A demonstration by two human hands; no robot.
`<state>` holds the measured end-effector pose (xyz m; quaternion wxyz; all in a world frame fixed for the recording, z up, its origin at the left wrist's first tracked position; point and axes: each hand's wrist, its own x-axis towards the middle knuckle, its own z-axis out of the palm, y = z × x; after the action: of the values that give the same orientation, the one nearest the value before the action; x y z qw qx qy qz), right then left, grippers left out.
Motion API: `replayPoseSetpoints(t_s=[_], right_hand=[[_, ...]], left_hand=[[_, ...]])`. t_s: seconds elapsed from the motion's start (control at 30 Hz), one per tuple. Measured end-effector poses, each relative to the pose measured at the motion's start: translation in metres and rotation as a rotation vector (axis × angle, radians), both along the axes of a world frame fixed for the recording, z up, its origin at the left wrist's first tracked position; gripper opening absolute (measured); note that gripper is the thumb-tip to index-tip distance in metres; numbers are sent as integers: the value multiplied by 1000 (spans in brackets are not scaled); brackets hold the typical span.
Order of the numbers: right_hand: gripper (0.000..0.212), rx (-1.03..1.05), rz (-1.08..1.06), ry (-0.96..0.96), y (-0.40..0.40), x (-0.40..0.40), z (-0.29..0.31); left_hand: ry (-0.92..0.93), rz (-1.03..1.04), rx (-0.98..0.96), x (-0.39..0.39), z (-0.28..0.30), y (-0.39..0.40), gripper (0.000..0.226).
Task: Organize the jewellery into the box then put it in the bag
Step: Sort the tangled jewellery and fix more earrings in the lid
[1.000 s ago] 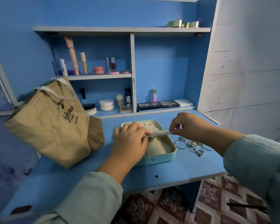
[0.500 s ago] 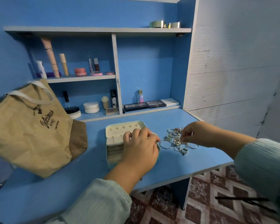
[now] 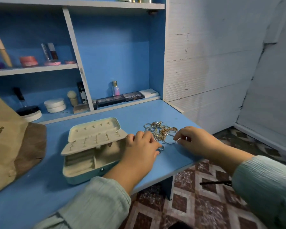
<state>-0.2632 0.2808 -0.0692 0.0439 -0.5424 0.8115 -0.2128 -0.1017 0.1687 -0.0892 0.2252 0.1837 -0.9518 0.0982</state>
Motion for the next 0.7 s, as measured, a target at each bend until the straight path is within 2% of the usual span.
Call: replayPoseSetpoints(t_s=[0.03, 0.17, 0.23, 0.33, 0.57, 0.7], right_hand=[[18, -18, -8, -18, 0, -1, -4], [15, -81, -39, -96, -2, -5, -13], [11, -117, -55, -134, -4, -5, -17], [10, -154, -66, -163, -6, -6, -24], [25, -158, -24, -252, 3, -11, -22], [27, -142, -16, -289, 6, -14, -19]], left_hand=[[30, -11, 2, -1, 0, 0, 22], [-39, 35, -32, -2, -5, -5, 7], [-50, 53, -41, -3, -5, -3, 18], [-8, 73, -87, -3, -11, -3, 15], [119, 8, -114, -4, -18, -4, 34], [113, 8, -134, -2, -20, -6, 42]])
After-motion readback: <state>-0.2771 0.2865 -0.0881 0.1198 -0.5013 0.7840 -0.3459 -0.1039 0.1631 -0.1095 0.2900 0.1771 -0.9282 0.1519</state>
